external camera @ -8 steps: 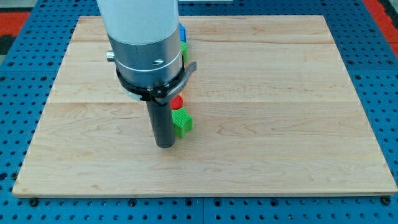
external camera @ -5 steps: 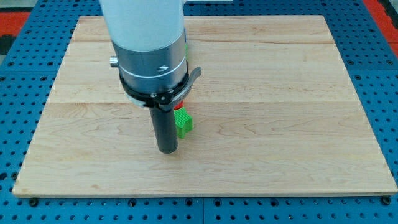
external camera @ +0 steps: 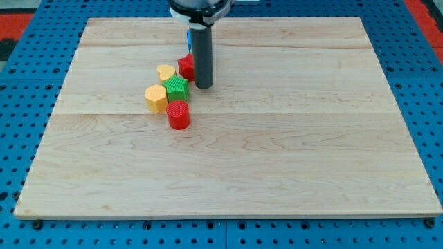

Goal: Push the green star into the hexagon

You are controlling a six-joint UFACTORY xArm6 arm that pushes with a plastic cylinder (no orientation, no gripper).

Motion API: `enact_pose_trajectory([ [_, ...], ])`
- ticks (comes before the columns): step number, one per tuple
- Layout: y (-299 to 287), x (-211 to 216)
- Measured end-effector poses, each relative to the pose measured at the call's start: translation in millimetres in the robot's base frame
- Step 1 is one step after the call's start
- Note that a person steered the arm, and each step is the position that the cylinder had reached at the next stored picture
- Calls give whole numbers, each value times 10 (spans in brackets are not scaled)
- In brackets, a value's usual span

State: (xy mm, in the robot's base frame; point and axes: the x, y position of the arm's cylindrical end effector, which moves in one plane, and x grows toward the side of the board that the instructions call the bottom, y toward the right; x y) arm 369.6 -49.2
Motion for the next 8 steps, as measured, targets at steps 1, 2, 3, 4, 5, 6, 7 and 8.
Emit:
enact_pose_trajectory([
  [1,-573,185],
  [2,-880,385],
  [3,-797,508],
  [4,-653,187],
  [5,-314,485],
  [6,-660,667],
  [7,-1114,678],
  [8,-1362,691],
])
